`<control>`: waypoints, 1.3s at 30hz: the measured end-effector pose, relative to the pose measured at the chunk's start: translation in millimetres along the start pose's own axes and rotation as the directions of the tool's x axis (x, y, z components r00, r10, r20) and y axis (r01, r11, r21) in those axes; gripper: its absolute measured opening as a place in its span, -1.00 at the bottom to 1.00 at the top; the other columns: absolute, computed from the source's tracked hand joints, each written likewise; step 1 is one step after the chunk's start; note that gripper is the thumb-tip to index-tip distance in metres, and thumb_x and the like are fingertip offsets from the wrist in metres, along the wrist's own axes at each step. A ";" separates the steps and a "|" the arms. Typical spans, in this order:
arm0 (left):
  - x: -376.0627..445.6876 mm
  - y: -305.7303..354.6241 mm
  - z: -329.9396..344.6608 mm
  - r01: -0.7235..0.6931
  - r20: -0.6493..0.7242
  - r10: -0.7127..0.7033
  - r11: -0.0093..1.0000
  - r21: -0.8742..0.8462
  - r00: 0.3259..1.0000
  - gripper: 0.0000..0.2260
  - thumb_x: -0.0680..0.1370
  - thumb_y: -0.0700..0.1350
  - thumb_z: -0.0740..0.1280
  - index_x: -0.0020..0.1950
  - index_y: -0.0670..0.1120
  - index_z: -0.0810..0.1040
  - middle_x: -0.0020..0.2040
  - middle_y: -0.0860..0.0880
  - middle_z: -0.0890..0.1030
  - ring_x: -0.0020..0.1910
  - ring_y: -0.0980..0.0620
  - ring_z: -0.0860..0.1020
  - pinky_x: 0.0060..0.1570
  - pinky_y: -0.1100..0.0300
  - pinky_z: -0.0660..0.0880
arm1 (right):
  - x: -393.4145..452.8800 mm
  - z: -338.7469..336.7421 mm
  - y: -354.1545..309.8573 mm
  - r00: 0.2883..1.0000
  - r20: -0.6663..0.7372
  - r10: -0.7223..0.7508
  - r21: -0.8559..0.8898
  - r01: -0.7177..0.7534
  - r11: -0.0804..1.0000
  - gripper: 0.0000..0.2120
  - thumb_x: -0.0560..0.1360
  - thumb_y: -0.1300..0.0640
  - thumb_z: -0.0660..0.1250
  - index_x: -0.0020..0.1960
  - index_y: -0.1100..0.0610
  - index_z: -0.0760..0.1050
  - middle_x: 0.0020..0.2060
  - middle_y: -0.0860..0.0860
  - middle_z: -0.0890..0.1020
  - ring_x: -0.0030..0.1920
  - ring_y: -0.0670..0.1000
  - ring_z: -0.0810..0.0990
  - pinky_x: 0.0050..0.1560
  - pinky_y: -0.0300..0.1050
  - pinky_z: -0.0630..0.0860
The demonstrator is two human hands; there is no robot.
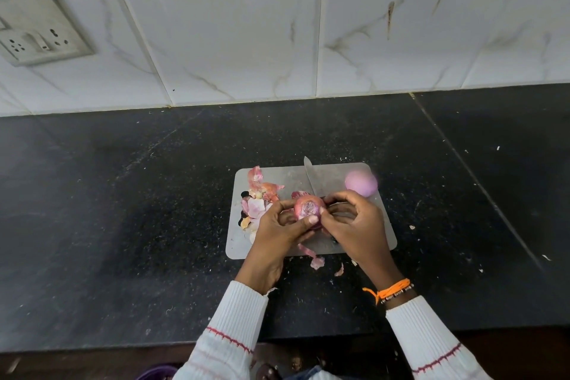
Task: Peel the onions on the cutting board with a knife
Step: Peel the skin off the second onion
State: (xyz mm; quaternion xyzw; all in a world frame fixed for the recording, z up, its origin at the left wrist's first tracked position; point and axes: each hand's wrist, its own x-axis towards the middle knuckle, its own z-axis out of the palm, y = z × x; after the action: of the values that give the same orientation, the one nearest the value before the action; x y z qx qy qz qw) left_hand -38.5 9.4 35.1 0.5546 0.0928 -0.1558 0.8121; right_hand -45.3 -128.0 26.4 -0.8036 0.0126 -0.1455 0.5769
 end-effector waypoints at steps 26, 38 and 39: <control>4.5 -0.4 1.1 -0.036 -0.042 0.035 0.999 -0.021 0.998 -0.68 0.38 -0.31 0.43 0.07 -0.18 0.41 -0.04 -0.10 0.56 -0.10 -0.07 0.61 -0.31 0.31 0.58 | 5.0 2.9 8.5 0.985 -0.056 -0.163 -0.105 0.157 0.982 -0.90 0.35 0.31 0.46 -0.16 0.18 0.61 -0.27 0.03 0.65 -0.25 -0.12 0.63 -0.22 -0.35 0.56; 8.2 -1.4 2.2 0.062 -0.026 -0.066 0.991 -0.122 0.998 -0.68 0.43 -0.30 0.39 0.16 -0.21 0.44 0.09 -0.26 0.56 -0.19 0.02 0.64 -0.29 0.31 0.59 | 6.8 8.7 10.4 0.983 0.020 -0.182 -0.282 0.180 0.942 -0.90 0.41 0.29 0.37 -0.11 0.17 0.48 -0.20 0.02 0.54 -0.22 -0.07 0.52 -0.24 -0.44 0.45; 8.5 -1.3 2.1 0.073 -0.018 -0.076 0.989 -0.131 0.997 -0.67 0.44 -0.31 0.37 0.19 -0.22 0.43 0.11 -0.27 0.55 -0.20 0.02 0.65 -0.29 0.31 0.59 | 7.2 8.2 10.7 0.986 0.014 -0.168 -0.281 0.165 0.945 -0.90 0.41 0.29 0.37 -0.11 0.17 0.47 -0.20 0.02 0.54 -0.23 -0.09 0.52 -0.24 -0.44 0.45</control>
State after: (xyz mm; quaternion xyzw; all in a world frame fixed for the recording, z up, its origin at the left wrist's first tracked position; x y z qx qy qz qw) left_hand -31.0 5.7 32.0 0.4981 0.1325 -0.1732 0.8392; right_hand -34.8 -125.3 15.7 -0.8748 -0.0318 -0.1948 0.4424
